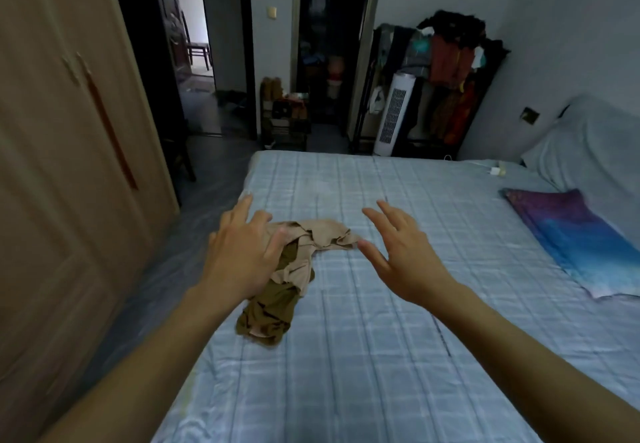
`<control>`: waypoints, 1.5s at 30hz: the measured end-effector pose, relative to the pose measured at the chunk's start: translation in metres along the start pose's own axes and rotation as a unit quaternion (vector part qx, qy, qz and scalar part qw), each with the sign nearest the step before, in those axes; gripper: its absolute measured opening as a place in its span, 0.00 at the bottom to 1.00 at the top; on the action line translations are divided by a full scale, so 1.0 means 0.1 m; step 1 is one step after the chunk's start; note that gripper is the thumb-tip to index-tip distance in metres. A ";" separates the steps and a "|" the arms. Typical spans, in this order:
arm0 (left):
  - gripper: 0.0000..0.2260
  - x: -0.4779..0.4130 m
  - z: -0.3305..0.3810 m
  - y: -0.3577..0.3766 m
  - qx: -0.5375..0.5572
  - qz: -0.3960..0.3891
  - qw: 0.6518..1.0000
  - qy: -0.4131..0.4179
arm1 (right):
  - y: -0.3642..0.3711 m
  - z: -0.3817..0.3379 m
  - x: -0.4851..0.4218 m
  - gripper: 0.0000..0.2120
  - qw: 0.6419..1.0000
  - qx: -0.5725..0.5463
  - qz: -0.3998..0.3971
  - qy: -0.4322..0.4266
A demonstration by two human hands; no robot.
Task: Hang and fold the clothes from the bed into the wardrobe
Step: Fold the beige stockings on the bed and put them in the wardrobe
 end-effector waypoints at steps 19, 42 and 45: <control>0.18 -1.26 -0.92 1.34 -0.079 -0.122 0.987 -0.072 | 1.74 0.64 -1.68 0.31 0.991 -0.080 -0.102 0.009; 0.18 -3.17 -2.40 4.64 -0.186 -0.281 0.939 0.064 | 5.26 1.72 -3.34 0.23 0.982 -0.092 -0.166 0.023; 0.18 -3.29 -2.57 4.93 -0.223 -0.298 0.923 0.099 | 5.62 1.68 -3.36 0.18 0.979 -0.033 -0.195 -0.043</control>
Point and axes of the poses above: each hand's wrist, its own x-axis away from the middle knuckle, its own y-axis out of the palm, z = x × y, the point moved 1 cm from there along -x, towards the middle knuckle, and after that the axes turned 13 degrees about x, right-handed, at the moved point
